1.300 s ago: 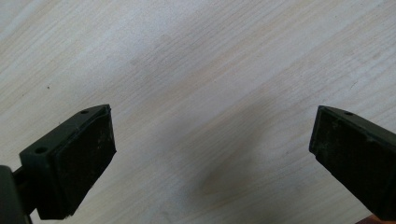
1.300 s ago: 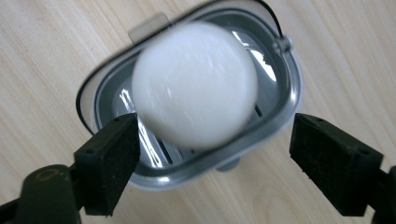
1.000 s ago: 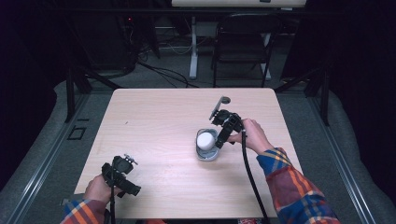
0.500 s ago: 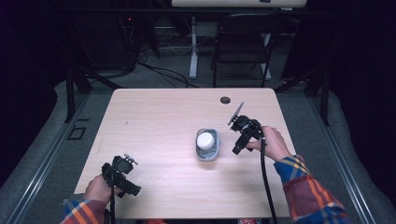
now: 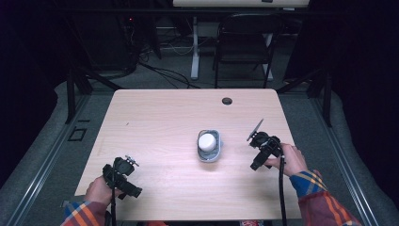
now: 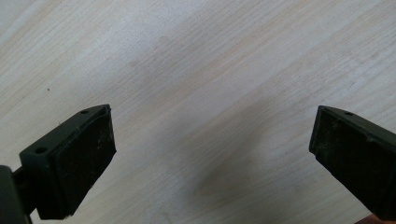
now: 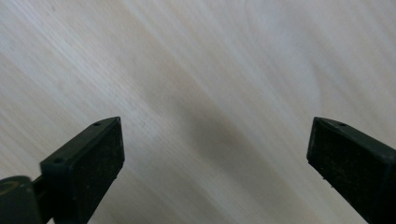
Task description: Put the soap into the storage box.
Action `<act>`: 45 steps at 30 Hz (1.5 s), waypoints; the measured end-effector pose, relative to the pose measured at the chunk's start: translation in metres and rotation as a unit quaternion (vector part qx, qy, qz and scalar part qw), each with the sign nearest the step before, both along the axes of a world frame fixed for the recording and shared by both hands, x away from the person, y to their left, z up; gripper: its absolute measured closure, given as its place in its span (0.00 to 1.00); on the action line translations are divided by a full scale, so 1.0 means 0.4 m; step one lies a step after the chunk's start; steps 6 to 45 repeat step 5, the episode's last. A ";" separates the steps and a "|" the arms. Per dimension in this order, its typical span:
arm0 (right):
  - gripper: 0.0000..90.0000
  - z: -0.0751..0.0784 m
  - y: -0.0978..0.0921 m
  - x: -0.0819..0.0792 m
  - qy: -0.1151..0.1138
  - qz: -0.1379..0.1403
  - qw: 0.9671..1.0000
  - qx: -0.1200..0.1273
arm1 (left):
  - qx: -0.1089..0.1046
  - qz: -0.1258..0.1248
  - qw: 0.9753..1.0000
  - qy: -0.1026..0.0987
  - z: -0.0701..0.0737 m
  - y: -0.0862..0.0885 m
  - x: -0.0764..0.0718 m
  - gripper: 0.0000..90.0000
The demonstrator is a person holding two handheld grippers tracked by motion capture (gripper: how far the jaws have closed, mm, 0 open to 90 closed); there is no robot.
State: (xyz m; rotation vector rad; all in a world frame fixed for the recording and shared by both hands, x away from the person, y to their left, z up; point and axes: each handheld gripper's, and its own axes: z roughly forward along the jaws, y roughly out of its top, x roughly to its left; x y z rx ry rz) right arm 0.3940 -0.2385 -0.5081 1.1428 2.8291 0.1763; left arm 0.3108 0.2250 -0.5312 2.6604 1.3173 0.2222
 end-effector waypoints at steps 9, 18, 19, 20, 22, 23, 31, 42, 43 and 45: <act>0.00 -0.030 -0.014 -0.009 0.019 -0.004 1.000 -0.023 | 0.001 -0.001 1.000 0.001 0.000 -0.001 0.000 0.00; 0.00 -0.030 -0.014 -0.009 0.019 -0.004 1.000 -0.023 | 0.001 -0.001 1.000 0.001 0.000 -0.001 0.000 0.00; 0.00 -0.030 -0.014 -0.009 0.019 -0.004 1.000 -0.023 | 0.001 -0.001 1.000 0.001 0.000 -0.001 0.000 0.00; 0.00 -0.030 -0.014 -0.009 0.019 -0.004 1.000 -0.023 | 0.001 -0.001 1.000 0.001 0.000 -0.001 0.000 0.00; 0.00 -0.030 -0.014 -0.009 0.019 -0.004 1.000 -0.023 | 0.001 -0.001 1.000 0.001 0.000 -0.001 0.000 0.00; 0.00 -0.030 -0.014 -0.009 0.019 -0.004 1.000 -0.023 | 0.001 -0.001 1.000 0.001 0.000 -0.001 0.000 0.00; 0.00 -0.030 -0.014 -0.009 0.019 -0.004 1.000 -0.023 | 0.001 -0.001 1.000 0.001 0.000 -0.001 0.000 0.00; 0.00 -0.030 -0.014 -0.009 0.019 -0.004 1.000 -0.023 | 0.001 -0.001 1.000 0.001 0.000 -0.001 0.000 0.00; 0.00 -0.030 -0.014 -0.009 0.019 -0.004 1.000 -0.023 | 0.001 -0.001 1.000 0.001 0.000 -0.001 0.000 0.00; 0.00 -0.030 -0.014 -0.009 0.019 -0.004 1.000 -0.023 | 0.001 -0.001 1.000 0.001 0.000 -0.001 0.000 0.00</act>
